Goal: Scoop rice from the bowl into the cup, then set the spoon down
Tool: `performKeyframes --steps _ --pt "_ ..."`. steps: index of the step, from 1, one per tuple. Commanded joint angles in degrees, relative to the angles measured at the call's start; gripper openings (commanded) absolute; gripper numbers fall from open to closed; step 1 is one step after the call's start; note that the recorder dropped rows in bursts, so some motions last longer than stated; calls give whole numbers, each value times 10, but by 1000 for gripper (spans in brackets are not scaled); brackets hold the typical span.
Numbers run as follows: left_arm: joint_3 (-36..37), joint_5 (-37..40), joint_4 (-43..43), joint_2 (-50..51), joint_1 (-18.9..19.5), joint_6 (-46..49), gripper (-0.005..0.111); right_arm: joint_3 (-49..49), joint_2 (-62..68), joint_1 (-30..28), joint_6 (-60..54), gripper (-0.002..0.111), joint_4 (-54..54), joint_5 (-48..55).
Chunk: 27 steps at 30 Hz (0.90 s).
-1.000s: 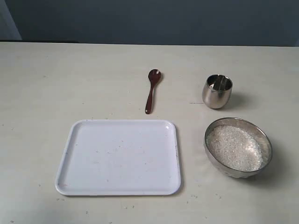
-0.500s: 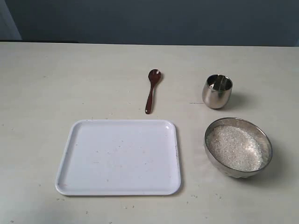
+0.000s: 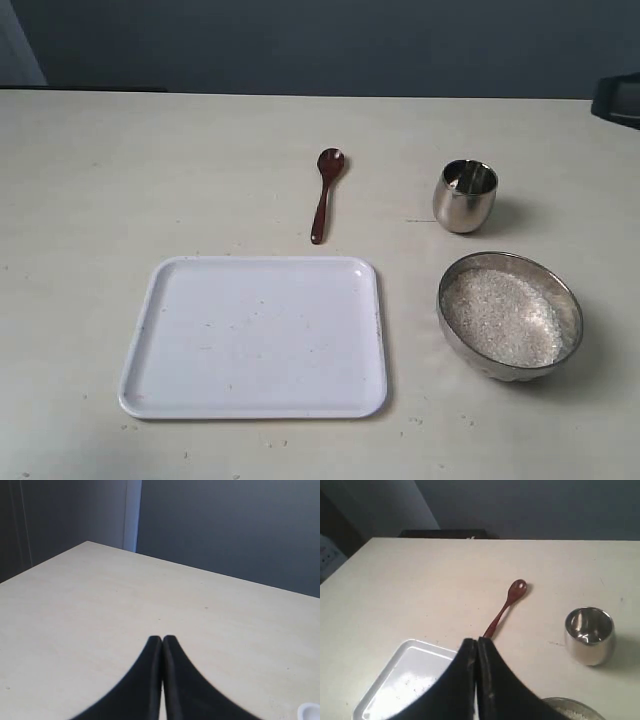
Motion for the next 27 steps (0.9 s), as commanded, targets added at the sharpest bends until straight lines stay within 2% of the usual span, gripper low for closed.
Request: performKeyframes --steps 1,5,8,14,16,19,22,27 --pt "-1 -7 3 -3 -2 -2 0 -40 66 80 9 -1 -52 -77" --pt "-1 -7 3 -3 -2 -2 0 -87 146 165 115 -1 -191 -150" --pt "-1 -7 3 -3 -2 0 0 -132 216 217 267 -1 -357 -162" --pt "-1 -7 3 -3 -2 0 0 -245 374 318 590 -1 -710 -64" --pt "-1 -7 3 -3 -2 -2 0 -282 422 354 638 -1 -754 -18" --pt "-1 -7 3 -3 -2 -2 0 -335 492 396 642 -1 -769 0" --pt "-1 -7 3 -3 -2 -2 0 -383 550 421 642 -1 -769 -27" --pt "-1 -7 3 -3 -4 -2 0 -438 617 423 644 -1 -749 -93"
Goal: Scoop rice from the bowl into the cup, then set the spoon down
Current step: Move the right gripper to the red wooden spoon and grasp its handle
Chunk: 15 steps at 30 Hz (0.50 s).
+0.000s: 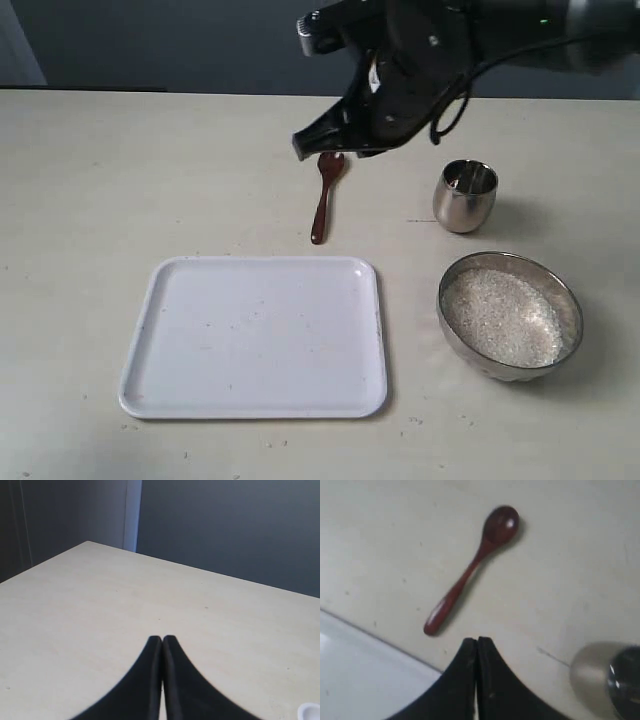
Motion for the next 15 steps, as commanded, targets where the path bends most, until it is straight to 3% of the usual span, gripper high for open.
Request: performKeyframes --steps 1,10,13,15 --pt "-1 -7 3 -3 -4 -2 0 -44 47 1 5 -1 5 -40" --pt "-1 -7 3 -3 -14 -2 0 -57 128 -1 -27 2 -15 -52" --pt "-1 -7 3 -3 -14 -2 0 -57 146 -1 -27 20 1 -71" --pt "-1 -7 3 -3 -14 -2 0 -57 153 -1 -26 38 2 -86"
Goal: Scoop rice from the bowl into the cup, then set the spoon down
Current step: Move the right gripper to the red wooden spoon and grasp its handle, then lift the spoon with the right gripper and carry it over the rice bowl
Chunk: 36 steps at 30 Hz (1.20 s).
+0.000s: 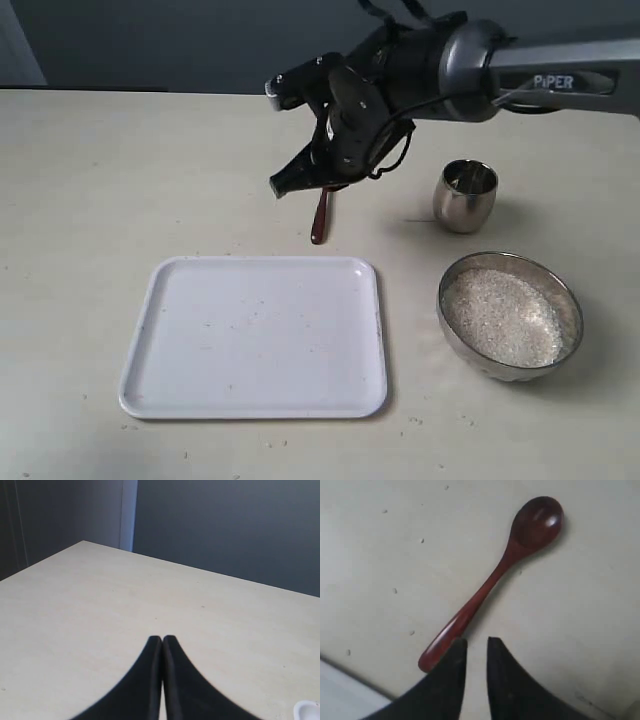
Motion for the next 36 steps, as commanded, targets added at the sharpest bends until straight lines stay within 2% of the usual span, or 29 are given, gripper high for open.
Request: performKeyframes --steps 1,2,4,6,7,12,23,25,28,30,36 --pt "-1 -7 3 -3 -6 -2 0 -4 17 -2 12 52 5 -39" --pt "-1 -7 3 -3 -6 -2 0 -4 18 -2 23 54 5 -40" --pt "-1 -7 3 -3 -6 -2 0 -4 25 -2 37 51 4 -43" --pt "-1 -7 3 -3 -6 -2 0 -4 40 -2 37 41 5 -51" --pt "-1 -7 3 -3 -6 -2 0 -4 46 -2 41 39 6 -56" --pt "-1 -7 3 -3 -6 -2 0 -4 54 -2 60 47 33 -71" --pt "-1 -7 3 -3 -6 -2 0 -4 97 -2 60 47 55 -66" --pt "-1 -7 3 -3 -6 -2 0 -4 98 -2 60 36 55 -65" --pt "-1 -7 3 -3 -6 -2 0 -4 98 -2 60 10 55 -68" --pt "-1 -7 3 -3 -6 -2 0 -4 98 -2 56 -1 50 -70" --pt "-1 -7 3 -3 -6 -2 0 -4 93 -2 44 -1 3 -65"
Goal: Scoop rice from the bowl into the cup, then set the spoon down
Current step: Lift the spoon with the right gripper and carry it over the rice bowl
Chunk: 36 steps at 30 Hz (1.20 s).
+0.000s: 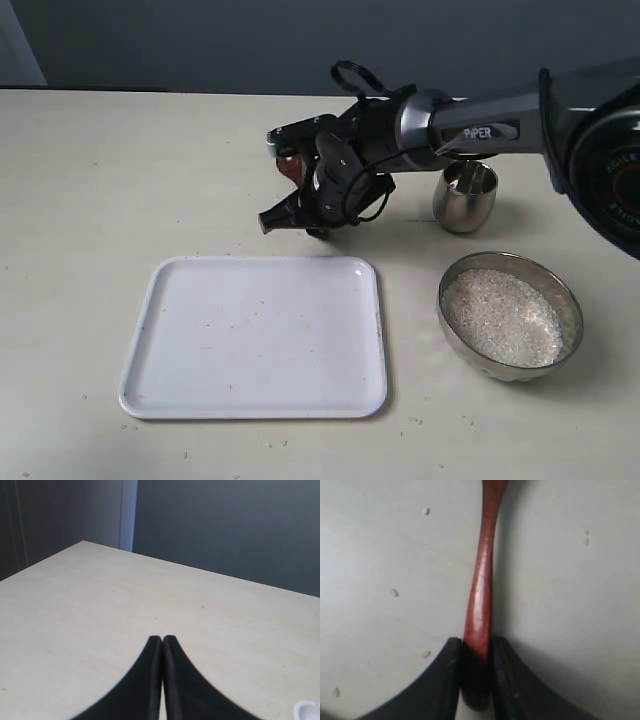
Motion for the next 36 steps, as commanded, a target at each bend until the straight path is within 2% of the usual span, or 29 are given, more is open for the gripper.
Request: performKeyframes --steps 1,13,23,30,36 --pt "-1 -7 3 -3 -6 -2 0 -1 -4 -2 -9 -1 -51 8" --pt "-1 -7 3 -3 -6 -2 0 -1 -89 -2 -65 -1 -78 125" --pt "-1 -7 3 -3 -6 -2 0 -1 -196 -2 -225 -1 36 415" --pt "-1 -7 3 -3 -6 -2 0 0 -285 0 -225 -1 39 415" --pt "-1 -7 4 -3 -15 -2 0 8 -364 0 -227 -1 88 415"
